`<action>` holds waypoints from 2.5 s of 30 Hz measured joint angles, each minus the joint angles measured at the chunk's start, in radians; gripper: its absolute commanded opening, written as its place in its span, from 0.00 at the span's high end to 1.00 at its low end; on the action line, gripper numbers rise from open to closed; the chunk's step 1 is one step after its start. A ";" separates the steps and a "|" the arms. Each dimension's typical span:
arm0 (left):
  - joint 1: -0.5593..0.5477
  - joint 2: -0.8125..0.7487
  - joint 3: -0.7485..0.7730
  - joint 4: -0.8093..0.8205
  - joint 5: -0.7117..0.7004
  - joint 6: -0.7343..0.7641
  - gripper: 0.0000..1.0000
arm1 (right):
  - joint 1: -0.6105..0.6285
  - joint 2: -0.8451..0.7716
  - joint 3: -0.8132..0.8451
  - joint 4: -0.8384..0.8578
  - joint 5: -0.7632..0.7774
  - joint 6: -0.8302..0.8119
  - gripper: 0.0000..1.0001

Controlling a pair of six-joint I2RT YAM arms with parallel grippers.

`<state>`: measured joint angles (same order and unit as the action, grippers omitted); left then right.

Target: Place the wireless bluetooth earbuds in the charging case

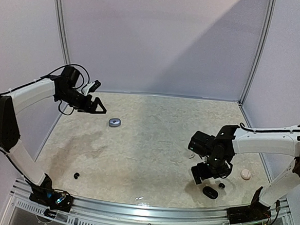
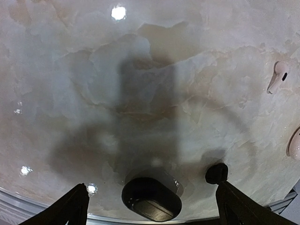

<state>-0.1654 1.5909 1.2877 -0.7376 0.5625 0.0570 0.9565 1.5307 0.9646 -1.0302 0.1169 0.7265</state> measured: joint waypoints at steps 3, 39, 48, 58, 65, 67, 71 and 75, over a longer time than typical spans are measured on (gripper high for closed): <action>-0.011 -0.017 -0.020 0.000 0.008 0.023 0.06 | 0.016 0.002 -0.027 0.014 -0.007 -0.006 0.04; -0.014 -0.040 -0.066 -0.026 0.140 0.090 0.11 | 0.053 0.070 0.066 0.189 -0.185 -0.019 0.72; -0.014 -0.081 0.133 -0.415 0.302 0.737 0.06 | 0.053 0.151 0.495 0.354 -0.421 -0.320 0.75; -0.178 -0.341 0.116 -0.554 0.384 1.566 0.06 | 0.054 0.263 0.724 0.357 -0.629 -0.547 0.78; -0.350 -0.592 -0.136 -0.365 0.315 1.472 0.13 | 0.055 0.291 0.817 0.350 -0.676 -0.610 0.80; -0.382 -0.589 -0.139 -0.322 0.300 1.455 0.14 | 0.055 0.302 0.833 0.352 -0.681 -0.616 0.80; -0.418 -0.517 -0.112 -0.257 0.287 1.435 0.14 | 0.059 0.332 0.852 0.361 -0.690 -0.621 0.81; -0.439 -0.474 -0.113 -0.187 0.272 1.414 0.13 | 0.069 0.350 0.859 0.364 -0.699 -0.621 0.81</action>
<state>-0.6041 1.1168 1.1751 -0.9249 0.8349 1.4712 1.0260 1.8809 1.8233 -0.6659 -0.5823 0.1059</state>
